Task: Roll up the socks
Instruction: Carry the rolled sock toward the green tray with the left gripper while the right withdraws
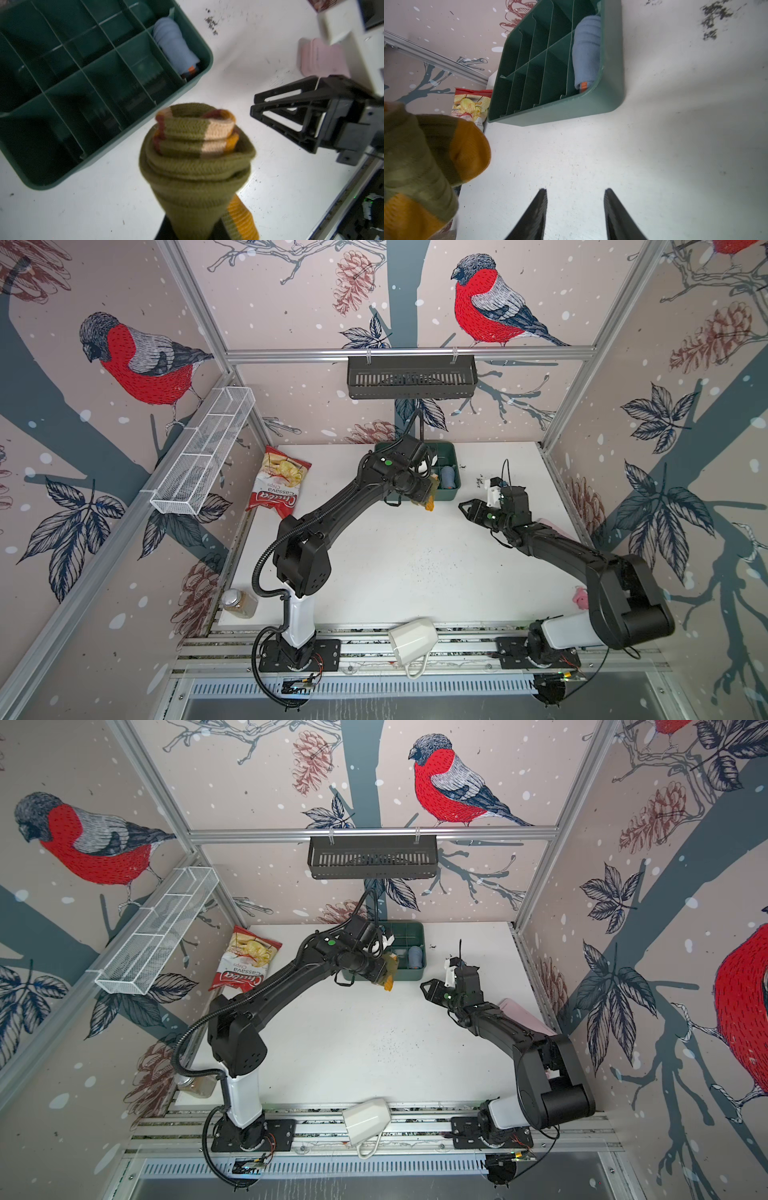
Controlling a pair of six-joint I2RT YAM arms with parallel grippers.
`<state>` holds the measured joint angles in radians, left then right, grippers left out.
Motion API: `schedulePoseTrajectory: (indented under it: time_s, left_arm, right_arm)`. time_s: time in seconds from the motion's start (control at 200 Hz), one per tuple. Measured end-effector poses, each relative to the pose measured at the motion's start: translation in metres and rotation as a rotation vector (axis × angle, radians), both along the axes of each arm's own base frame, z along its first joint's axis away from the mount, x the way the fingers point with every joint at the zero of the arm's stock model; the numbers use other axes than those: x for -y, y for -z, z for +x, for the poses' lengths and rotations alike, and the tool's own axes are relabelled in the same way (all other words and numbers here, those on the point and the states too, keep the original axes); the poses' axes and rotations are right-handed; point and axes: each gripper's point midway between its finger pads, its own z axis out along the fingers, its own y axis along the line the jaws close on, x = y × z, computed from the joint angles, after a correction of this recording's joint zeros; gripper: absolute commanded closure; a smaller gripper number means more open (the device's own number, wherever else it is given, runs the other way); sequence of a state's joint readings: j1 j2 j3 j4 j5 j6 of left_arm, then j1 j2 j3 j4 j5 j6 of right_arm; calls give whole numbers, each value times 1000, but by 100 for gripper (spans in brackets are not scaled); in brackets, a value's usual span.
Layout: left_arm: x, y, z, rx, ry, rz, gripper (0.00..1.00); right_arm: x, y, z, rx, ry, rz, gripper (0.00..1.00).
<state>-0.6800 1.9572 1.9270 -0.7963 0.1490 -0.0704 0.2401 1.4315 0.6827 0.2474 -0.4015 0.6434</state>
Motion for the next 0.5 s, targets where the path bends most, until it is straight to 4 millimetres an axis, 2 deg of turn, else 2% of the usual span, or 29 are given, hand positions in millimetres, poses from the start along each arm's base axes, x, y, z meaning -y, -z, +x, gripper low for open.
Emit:
schedulePoseTrajectory:
  time_s: [0.08,0.195,0.38,0.5]
  left_arm:
    - [11,-14,16,18,13,-55,100]
    - [20,-21,38,-4,44,-163,100]
    - [18,-12,71,-74,70,-327,100]
    - [22,-8,83,-104,92,-398,100]
  right_arm:
    - [2,-4,1,4,3,4,54]
    - [3,-8,2,11,2,12,54]
    - [8,-14,3,23,12,18,54]
    - [14,-17,5,29,25,19,54]
